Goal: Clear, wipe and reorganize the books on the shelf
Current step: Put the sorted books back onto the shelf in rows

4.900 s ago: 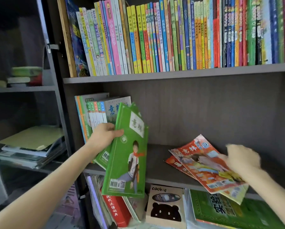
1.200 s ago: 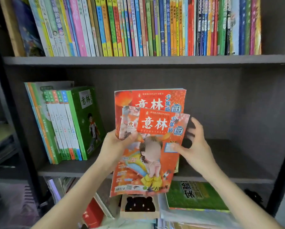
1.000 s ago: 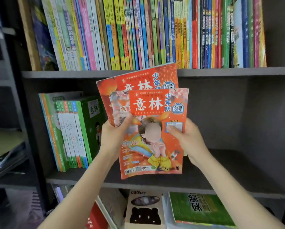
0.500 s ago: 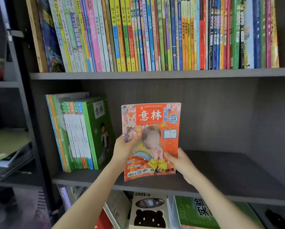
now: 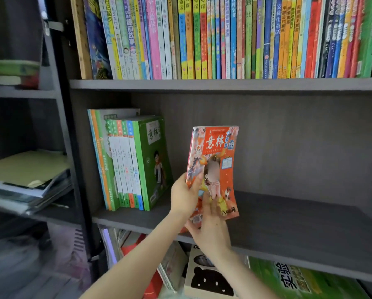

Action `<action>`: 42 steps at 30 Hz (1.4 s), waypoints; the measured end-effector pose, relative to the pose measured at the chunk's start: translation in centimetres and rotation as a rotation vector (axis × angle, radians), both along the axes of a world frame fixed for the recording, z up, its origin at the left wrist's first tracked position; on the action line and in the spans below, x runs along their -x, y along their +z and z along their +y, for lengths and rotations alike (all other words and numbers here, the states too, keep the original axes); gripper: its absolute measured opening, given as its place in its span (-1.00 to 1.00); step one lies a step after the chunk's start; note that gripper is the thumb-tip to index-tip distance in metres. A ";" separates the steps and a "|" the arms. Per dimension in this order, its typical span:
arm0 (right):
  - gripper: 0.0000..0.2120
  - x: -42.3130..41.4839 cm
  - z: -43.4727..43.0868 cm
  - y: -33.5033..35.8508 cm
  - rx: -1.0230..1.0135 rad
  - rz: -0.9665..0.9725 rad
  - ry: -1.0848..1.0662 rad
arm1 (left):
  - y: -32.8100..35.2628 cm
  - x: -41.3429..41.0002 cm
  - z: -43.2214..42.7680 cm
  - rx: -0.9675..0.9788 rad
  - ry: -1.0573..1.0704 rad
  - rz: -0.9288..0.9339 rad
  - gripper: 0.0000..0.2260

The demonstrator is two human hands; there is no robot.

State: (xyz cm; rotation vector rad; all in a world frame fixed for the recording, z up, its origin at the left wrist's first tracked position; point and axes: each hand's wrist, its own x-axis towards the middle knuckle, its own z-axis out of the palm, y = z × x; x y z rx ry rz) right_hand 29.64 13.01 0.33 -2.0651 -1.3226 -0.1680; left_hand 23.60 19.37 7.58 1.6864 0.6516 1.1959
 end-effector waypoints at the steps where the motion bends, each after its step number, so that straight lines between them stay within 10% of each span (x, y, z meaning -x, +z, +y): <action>1: -0.09 0.3 0.9 -0.2 -0.029 0.023 0.059 | -0.1 0.4 0.4 -0.017 0.026 0.001 -0.89; 7: -0.09 1.8 5.4 0.5 -0.028 0.289 0.318 | 0.3 1.9 2.9 0.077 0.193 -0.011 -0.80; 15: -0.36 2.6 10.5 1.4 0.080 0.265 0.456 | 0.3 6.8 7.5 -0.258 0.369 0.458 -0.85; 42: -0.37 3.8 9.6 1.8 -0.016 0.292 0.293 | 0.2 12.2 9.5 -0.209 0.417 0.674 -0.52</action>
